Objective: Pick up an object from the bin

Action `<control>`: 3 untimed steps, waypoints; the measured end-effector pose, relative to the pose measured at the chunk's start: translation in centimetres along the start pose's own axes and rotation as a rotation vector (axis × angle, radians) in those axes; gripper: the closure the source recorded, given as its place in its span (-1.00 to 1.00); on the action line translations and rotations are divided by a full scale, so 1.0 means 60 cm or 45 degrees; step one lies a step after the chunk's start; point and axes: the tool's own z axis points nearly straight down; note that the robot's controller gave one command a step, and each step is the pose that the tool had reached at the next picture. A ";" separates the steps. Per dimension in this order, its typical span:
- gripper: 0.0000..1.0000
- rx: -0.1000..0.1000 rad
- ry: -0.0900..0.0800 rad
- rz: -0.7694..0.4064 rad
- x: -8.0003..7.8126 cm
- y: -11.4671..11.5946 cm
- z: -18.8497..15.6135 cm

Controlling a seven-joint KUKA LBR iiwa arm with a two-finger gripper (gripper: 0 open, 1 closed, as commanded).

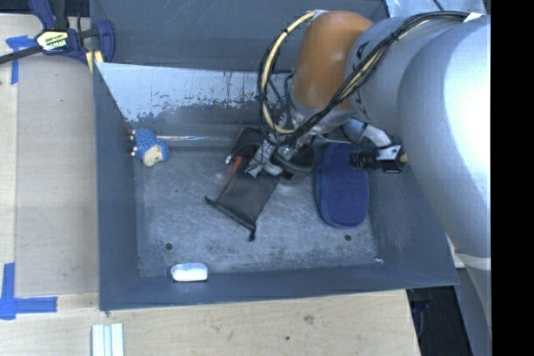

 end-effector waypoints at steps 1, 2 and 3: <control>1.00 -0.011 -0.004 -0.004 -0.002 0.007 -0.011; 1.00 0.002 -0.001 -0.014 -0.003 0.011 -0.041; 1.00 0.009 0.000 -0.019 -0.003 0.009 -0.084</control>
Offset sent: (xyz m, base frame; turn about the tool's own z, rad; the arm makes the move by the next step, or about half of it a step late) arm 0.0000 0.0000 0.0000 0.0000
